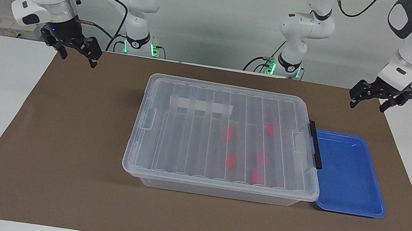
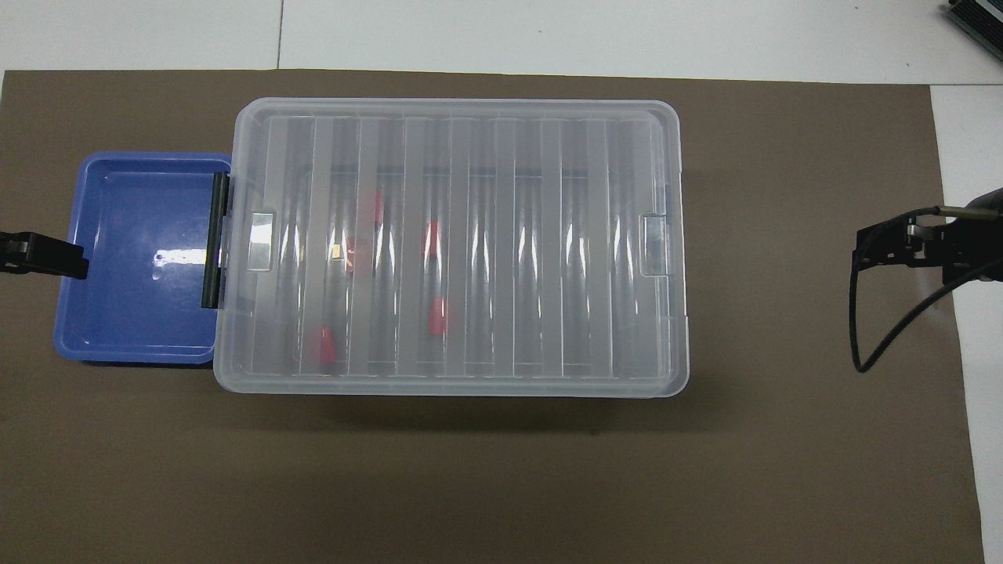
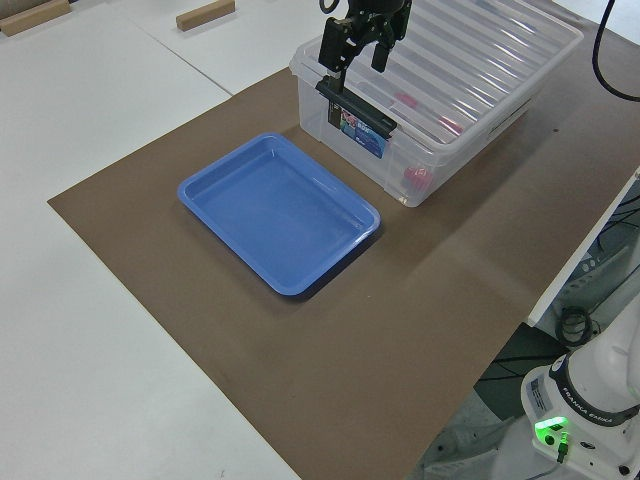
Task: Place red block in blue tray from box
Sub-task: 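Move the right gripper toward the clear box lid handle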
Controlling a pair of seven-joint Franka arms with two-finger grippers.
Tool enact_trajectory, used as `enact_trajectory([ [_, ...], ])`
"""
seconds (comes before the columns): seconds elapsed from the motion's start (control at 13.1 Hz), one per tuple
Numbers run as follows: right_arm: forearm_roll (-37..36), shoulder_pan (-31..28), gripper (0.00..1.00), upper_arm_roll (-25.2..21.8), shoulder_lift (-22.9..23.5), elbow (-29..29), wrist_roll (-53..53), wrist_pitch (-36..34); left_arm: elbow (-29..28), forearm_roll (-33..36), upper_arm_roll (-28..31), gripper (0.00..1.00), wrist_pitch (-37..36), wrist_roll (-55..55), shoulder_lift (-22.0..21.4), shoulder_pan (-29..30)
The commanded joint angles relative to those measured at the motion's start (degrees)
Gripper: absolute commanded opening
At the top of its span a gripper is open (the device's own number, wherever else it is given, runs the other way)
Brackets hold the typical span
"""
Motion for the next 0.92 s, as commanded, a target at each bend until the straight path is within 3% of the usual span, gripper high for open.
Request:
enact_trajectory([
  [0.0,0.77,-0.32,1.0,0.41,-1.62,-1.89,0.93,1.04,-2.16,-0.55,0.03,1.0,1.32,0.36,-1.78,0.3],
  [0.23,0.77,0.03,1.0,0.68,-1.53,-2.15,0.32,3.74,-2.16,-0.55,0.03,1.0,1.32,0.36,-1.78,0.3],
  [0.38,0.69,2.22,0.95,0.77,-1.35,-3.38,3.2,5.69,-2.16,-0.55,0.03,1.0,1.32,0.36,-1.78,0.3],
  [0.84,0.69,9.95,0.96,0.85,2.68,-7.07,10.87,16.93,-2.16,-0.55,-0.05,1.0,1.32,0.36,-1.78,0.3],
])
